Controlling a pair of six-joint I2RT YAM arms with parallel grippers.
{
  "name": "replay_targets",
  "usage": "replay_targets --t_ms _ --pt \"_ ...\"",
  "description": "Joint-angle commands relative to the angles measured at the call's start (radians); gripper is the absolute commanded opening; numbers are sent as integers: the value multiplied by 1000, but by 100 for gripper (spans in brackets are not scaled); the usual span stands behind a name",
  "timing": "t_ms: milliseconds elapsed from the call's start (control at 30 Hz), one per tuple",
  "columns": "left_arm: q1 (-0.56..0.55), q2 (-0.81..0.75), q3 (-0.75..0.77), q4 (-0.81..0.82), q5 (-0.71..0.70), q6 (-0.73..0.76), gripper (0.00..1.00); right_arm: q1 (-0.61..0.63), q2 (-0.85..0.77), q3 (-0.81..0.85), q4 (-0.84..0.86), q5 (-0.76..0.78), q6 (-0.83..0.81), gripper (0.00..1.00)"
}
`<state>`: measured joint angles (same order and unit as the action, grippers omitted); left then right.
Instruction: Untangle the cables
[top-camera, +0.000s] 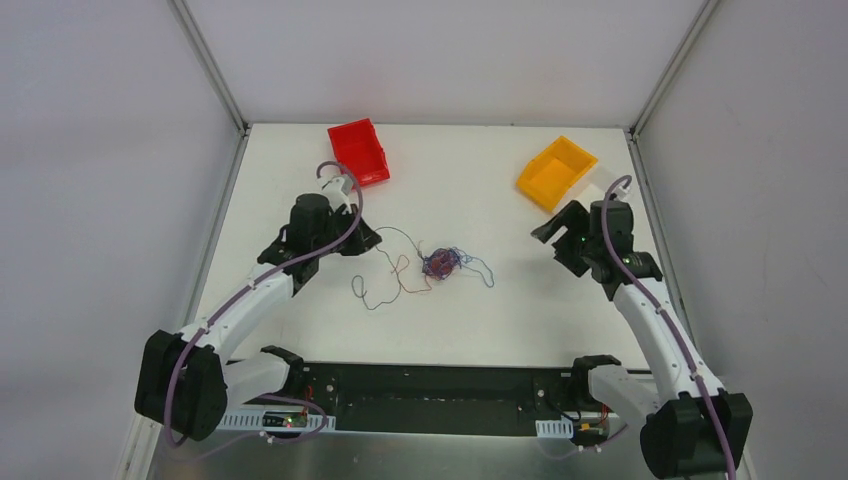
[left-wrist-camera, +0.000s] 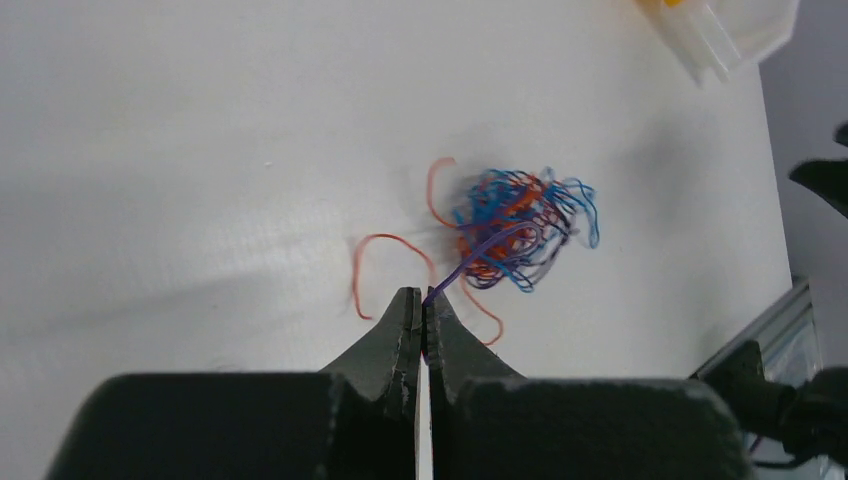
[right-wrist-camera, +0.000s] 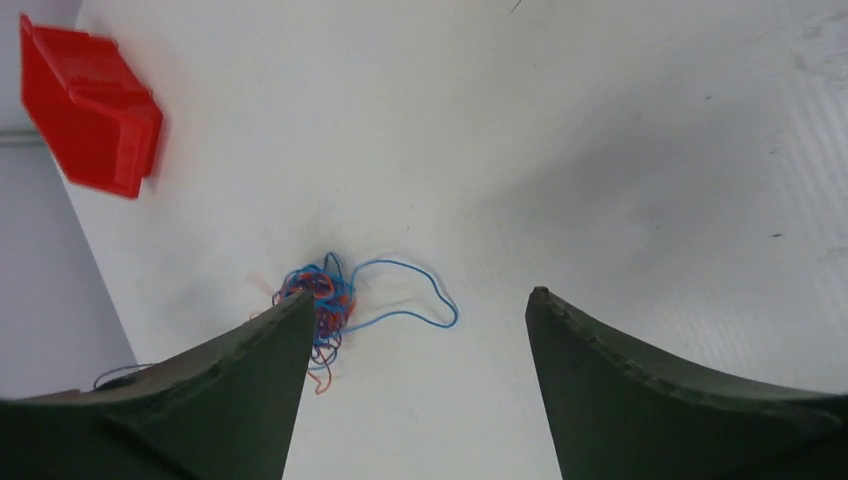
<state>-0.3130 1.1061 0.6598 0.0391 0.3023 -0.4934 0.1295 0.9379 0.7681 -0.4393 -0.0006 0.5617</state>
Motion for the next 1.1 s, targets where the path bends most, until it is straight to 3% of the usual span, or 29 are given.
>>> replay_targets --t_ms 0,300,567,667,1067 --pt "-115 9 77 67 93 83 0 34 93 26 64 -283 -97 81" --pt "-163 6 152 17 103 98 0 378 242 150 111 -179 -292 79" --pt "-163 -42 205 -36 143 102 0 553 329 116 406 -237 -446 76" --pt "-163 -45 232 -78 195 118 0 642 364 124 447 -148 -550 76" --pt "-163 -28 349 -181 302 124 0 684 566 187 672 -10 -585 66"
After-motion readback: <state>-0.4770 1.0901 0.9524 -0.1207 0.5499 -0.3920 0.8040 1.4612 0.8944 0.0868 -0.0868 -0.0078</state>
